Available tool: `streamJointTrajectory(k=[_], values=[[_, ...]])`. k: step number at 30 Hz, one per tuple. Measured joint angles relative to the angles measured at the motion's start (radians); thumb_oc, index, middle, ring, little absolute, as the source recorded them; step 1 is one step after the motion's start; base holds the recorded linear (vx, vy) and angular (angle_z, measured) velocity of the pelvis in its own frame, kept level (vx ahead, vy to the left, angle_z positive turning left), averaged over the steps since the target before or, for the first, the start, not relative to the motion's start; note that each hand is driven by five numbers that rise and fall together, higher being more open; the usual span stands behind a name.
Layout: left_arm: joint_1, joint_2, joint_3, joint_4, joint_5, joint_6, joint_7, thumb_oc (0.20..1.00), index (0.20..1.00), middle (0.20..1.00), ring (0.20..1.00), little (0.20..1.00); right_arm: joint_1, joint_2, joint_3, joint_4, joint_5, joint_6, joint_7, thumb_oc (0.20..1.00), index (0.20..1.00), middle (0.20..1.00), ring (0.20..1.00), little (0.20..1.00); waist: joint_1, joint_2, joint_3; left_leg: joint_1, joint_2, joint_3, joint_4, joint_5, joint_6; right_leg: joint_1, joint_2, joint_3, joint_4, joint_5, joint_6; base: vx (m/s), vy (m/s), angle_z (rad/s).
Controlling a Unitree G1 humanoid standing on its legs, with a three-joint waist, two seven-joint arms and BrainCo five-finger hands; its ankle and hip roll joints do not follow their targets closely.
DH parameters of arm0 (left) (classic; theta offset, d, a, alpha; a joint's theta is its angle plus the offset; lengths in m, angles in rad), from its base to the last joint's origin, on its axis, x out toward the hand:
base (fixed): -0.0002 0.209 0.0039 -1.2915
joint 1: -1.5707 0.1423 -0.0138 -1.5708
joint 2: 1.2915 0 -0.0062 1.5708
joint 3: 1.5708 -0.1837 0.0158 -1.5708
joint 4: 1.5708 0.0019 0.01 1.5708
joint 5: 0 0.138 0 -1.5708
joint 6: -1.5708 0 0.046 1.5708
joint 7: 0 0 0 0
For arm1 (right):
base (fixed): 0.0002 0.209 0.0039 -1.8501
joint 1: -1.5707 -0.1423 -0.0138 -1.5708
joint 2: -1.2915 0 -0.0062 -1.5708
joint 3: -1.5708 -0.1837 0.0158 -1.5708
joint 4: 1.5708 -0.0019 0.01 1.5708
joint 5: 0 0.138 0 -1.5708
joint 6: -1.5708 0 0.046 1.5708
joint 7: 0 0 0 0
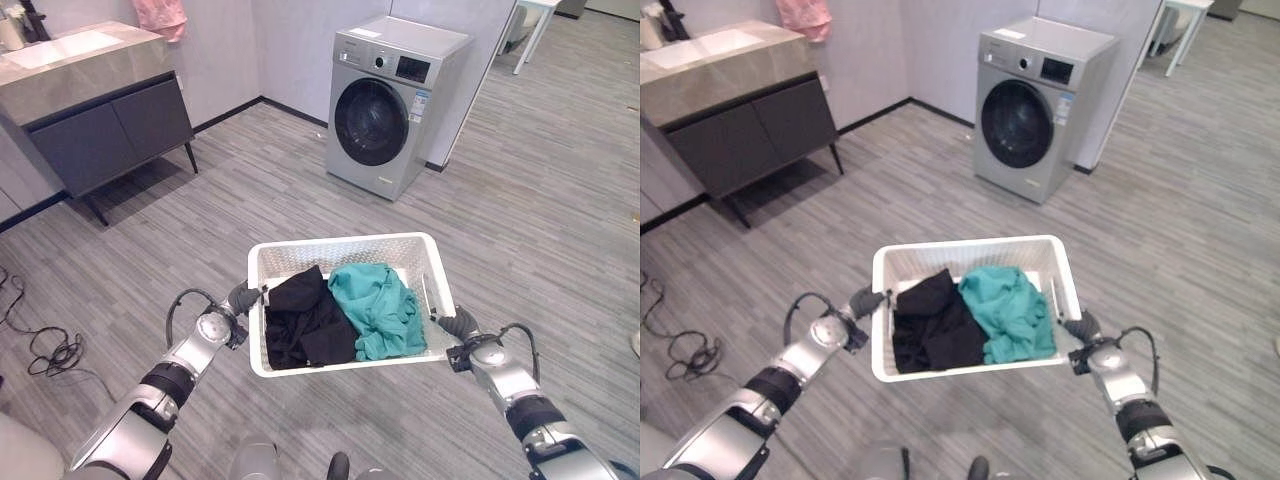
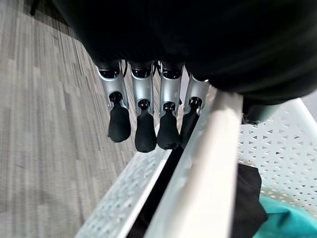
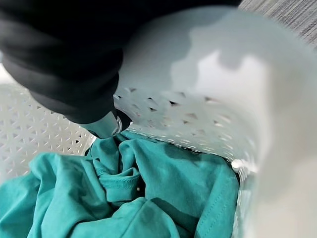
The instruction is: Grab the laundry basket,head to the washer,open it,put in the laundry and shut it.
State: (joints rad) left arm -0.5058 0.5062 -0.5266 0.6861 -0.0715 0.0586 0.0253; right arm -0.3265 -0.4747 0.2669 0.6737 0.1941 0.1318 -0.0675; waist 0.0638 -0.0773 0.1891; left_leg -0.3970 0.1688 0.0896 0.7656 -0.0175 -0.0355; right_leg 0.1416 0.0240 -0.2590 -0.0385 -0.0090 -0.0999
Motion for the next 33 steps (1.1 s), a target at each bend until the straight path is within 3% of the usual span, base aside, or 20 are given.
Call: streamJointTrajectory(k=[1, 2, 3, 5, 6, 7, 9, 11, 13, 14, 16, 17, 18, 20, 23, 25, 26, 27, 29, 33], values=[[0.0, 0.011, -0.011, 0.002, -0.001, 0.001, -0.002, 0.2, 0.2, 0.2, 0.2, 0.2, 0.0, 0.003, 0.001, 0.0, 0.0, 0.0, 0.0, 0.2, 0.2, 0.2, 0.2, 0.2, 0.007, 0.007, 0.001, -0.022, -0.007, -0.007, -0.102, 0.006, -0.014, 0.026, 0.009, 0.018, -0.022, -0.02, 0.006, 0.52, 0.203, -0.51], [-0.001, 0.01, -0.008, 0.006, -0.003, 0.001, 0.0, 0.2, 0.2, 0.2, 0.2, 0.2, -0.003, 0.004, 0.004, 0.0, -0.001, 0.0, 0.0, 0.2, 0.2, 0.2, 0.2, 0.2, 0.021, 0.023, 0.009, 0.009, -0.007, -0.011, -0.371, 0.019, -0.024, 0.045, 0.018, 0.024, -0.035, -0.016, 0.017, 0.14, 0.049, -0.63], [-0.001, 0.01, -0.007, 0.004, -0.006, 0.001, 0.0, 0.2, 0.2, 0.2, 0.2, 0.2, -0.005, 0.002, 0.007, 0.001, -0.001, -0.001, 0.0, 0.2, 0.2, 0.2, 0.2, 0.2, 0.042, 0.041, 0.014, 0.016, -0.003, -0.022, -0.521, 0.038, -0.039, 0.062, 0.03, 0.04, -0.035, -0.021, 0.019, 0.45, 0.139, -0.6], [-0.001, 0.015, -0.009, 0.007, -0.008, 0.003, 0.0, 0.2, 0.2, 0.2, 0.2, 0.2, 0.001, 0.006, 0.029, 0.004, -0.001, -0.001, -0.001, 0.2, 0.2, 0.2, 0.2, 0.2, 0.042, 0.05, 0.015, 0.015, -0.009, -0.024, -0.625, 0.061, -0.052, 0.103, 0.033, 0.042, -0.048, -0.036, 0.038, 0.53, 0.142, -0.43], [-0.02, 0.023, -0.025, 0.048, -0.009, -0.007, -0.002, 0.2, 0.2, 0.2, 0.2, 0.2, 0.002, 0.017, 0.049, 0.013, 0.003, -0.001, -0.004, 0.2, 0.2, 0.2, 0.2, 0.2, 0.049, 0.034, 0.006, 0.035, -0.022, 0.007, -0.755, 0.067, -0.065, 0.135, 0.016, 0.03, -0.047, -0.104, 0.06, 0.45, 0.126, -0.29], [-0.028, 0.02, -0.029, 0.054, -0.009, -0.003, -0.001, 0.2, 0.2, 0.2, 0.2, 0.2, 0.001, 0.018, 0.049, 0.014, 0.005, -0.001, -0.007, 0.2, 0.2, 0.2, 0.2, 0.2, 0.047, 0.035, 0.01, 0.049, -0.02, 0.007, -0.799, 0.068, -0.058, 0.153, 0.016, 0.032, -0.045, -0.109, 0.068, 0.47, 0.162, -0.27], [-0.029, 0.02, -0.034, 0.051, -0.009, -0.004, -0.002, 0.2, 0.2, 0.2, 0.2, 0.2, -0.002, 0.017, 0.048, 0.021, 0.007, -0.001, -0.012, 0.2, 0.2, 0.2, 0.2, 0.2, 0.067, 0.031, 0.013, 0.088, -0.03, 0.009, -0.812, 0.059, -0.047, 0.206, -0.005, 0.063, -0.046, -0.159, 0.108, 0.49, 0.221, -0.37], [-0.034, 0.037, -0.036, 0.049, -0.01, -0.003, 0.002, 0.2, 0.2, 0.2, 0.2, 0.2, -0.012, 0.039, 0.047, 0.031, 0.007, -0.001, -0.015, 0.2, 0.2, 0.2, 0.2, 0.2, 0.093, 0.003, 0.021, 0.136, -0.05, 0.014, -0.787, 0.161, -0.008, 0.232, -0.048, 0.092, -0.006, -0.193, 0.137, 0.45, 0.217, -0.65], [-0.042, 0.066, -0.052, 0.05, -0.018, -0.001, 0.0, 0.2, 0.2, 0.2, 0.2, 0.2, -0.021, 0.059, 0.047, 0.04, 0.007, -0.001, -0.016, 0.2, 0.2, 0.2, 0.2, 0.2, 0.124, -0.001, 0.018, 0.161, -0.065, 0.029, -0.686, 0.185, 0.024, 0.178, -0.103, 0.079, 0.218, -0.195, 0.17, 0.44, 0.275, -0.67], [-0.049, 0.079, -0.056, 0.048, -0.032, -0.004, 0.0, 0.2, 0.2, 0.2, 0.2, 0.2, -0.02, 0.077, 0.039, 0.044, 0.008, -0.004, -0.019, 0.2, 0.2, 0.2, 0.2, 0.2, 0.125, -0.014, 0.017, 0.19, -0.091, 0.045, -0.665, 0.172, 0.067, 0.138, -0.137, 0.078, 0.339, -0.19, 0.202, 0.37, 0.286, -0.22], [-0.065, 0.081, -0.059, 0.047, -0.04, -0.004, 0.008, 0.2, 0.2, 0.2, 0.2, 0.2, -0.024, 0.086, 0.03, 0.047, 0.008, -0.004, -0.02, 0.2, 0.2, 0.2, 0.2, 0.2, 0.109, -0.029, 0.01, 0.23, -0.133, 0.055, -0.668, 0.131, 0.095, 0.056, -0.193, 0.099, 0.555, -0.103, 0.258, 0.25, 0.221, 0.09], [-0.081, 0.082, -0.068, 0.045, -0.04, -0.004, 0.008, 0.2, 0.2, 0.2, 0.2, 0.2, -0.027, 0.086, 0.021, 0.049, 0.008, -0.006, -0.021, 0.2, 0.2, 0.2, 0.2, 0.2, 0.103, -0.026, 0.012, 0.255, -0.152, 0.056, -0.673, 0.112, 0.112, -0.025, -0.223, 0.123, 0.723, -0.01, 0.316, 0.31, 0.245, 0.42], [-0.107, 0.086, -0.07, 0.03, -0.039, -0.006, 0.014, 0.2, 0.2, 0.2, 0.2, 0.2, -0.033, 0.092, -0.006, 0.049, 0.011, -0.007, -0.021, 0.2, 0.2, 0.2, 0.2, 0.2, 0.085, -0.022, 0.012, 0.274, -0.172, 0.054, -0.67, 0.11, 0.114, -0.137, -0.232, 0.112, 0.897, -0.004, 0.342, 0.34, 0.218, 0.39], [-0.116, 0.089, -0.068, 0.047, -0.039, -0.011, 0.024, 0.2, 0.2, 0.2, 0.2, 0.2, -0.059, 0.091, -0.009, 0.048, 0.01, -0.01, -0.02, 0.2, 0.2, 0.2, 0.2, 0.2, 0.093, -0.009, 0.019, 0.318, -0.18, 0.068, -0.665, 0.05, 0.161, -0.249, -0.254, 0.076, 0.953, -0.024, 0.326, 0.41, 0.191, -0.02], [-0.118, 0.052, -0.081, 0.048, -0.039, -0.017, 0.031, 0.2, 0.2, 0.2, 0.2, 0.2, -0.042, 0.052, -0.028, 0.039, 0.009, -0.022, -0.02, 0.2, 0.2, 0.2, 0.2, 0.2, 0.054, 0.082, 0.048, 0.425, -0.19, 0.027, -0.715, 0.031, 0.164, -0.333, -0.231, -0.001, 0.752, -0.129, 0.239, 0.35, -0.015, 0.33], [-0.121, 0.042, -0.084, 0.027, -0.036, -0.018, 0.029, 0.2, 0.2, 0.2, 0.2, 0.2, 0.002, 0.045, -0.052, 0.007, 0.009, -0.024, -0.018, 0.2, 0.2, 0.2, 0.2, 0.2, 0.005, 0.079, 0.044, 0.436, -0.214, -0.039, -0.711, 0.014, 0.139, -0.345, -0.236, -0.052, 0.539, -0.137, 0.211, 0.48, -0.128, 1.05], [-0.119, 0.035, -0.083, 0.039, -0.033, -0.03, 0.03, 0.2, 0.2, 0.2, 0.2, 0.2, 0.031, 0.029, -0.062, -0.035, 0.009, -0.029, -0.019, 0.2, 0.2, 0.2, 0.2, 0.2, -0.005, 0.07, 0.039, 0.45, -0.241, -0.069, -0.719, -0.023, 0.098, -0.391, -0.253, -0.044, 0.364, -0.077, 0.209, 0.6, -0.183, 0.96], [-0.115, 0.029, -0.084, 0.052, -0.026, -0.03, 0.024, 0.2, 0.2, 0.2, 0.2, 0.2, 0.048, 0.029, -0.081, -0.051, 0.008, -0.037, -0.017, 0.2, 0.2, 0.2, 0.2, 0.2, -0.022, 0.069, 0.038, 0.461, -0.255, -0.092, -0.72, -0.037, 0.088, -0.392, -0.263, -0.017, 0.246, -0.027, 0.221, 0.48, -0.147, 0.79], [-0.094, 0.002, -0.082, 0.061, -0.001, -0.033, 0.018, 0.2, 0.2, 0.2, 0.2, 0.2, 0.085, 0.031, -0.089, -0.052, 0.006, -0.043, -0.02, 0.2, 0.2, 0.2, 0.2, 0.2, -0.031, 0.072, 0.032, 0.51, -0.274, -0.11, -0.721, -0.063, 0.113, -0.396, -0.309, 0.005, 0.072, 0.09, 0.233, 0.37, -0.121, 0.54], [-0.048, -0.005, -0.083, 0.06, 0.014, -0.033, 0.016, 0.2, 0.2, 0.2, 0.2, 0.2, 0.111, 0.036, -0.087, -0.045, 0.005, -0.043, -0.018, 0.2, 0.2, 0.2, 0.2, 0.2, -0.052, 0.082, 0.022, 0.593, -0.255, -0.08, -0.716, -0.108, 0.085, -0.401, -0.338, -0.039, 0.024, 0.167, 0.208, 0.47, -0.141, 0.37]])
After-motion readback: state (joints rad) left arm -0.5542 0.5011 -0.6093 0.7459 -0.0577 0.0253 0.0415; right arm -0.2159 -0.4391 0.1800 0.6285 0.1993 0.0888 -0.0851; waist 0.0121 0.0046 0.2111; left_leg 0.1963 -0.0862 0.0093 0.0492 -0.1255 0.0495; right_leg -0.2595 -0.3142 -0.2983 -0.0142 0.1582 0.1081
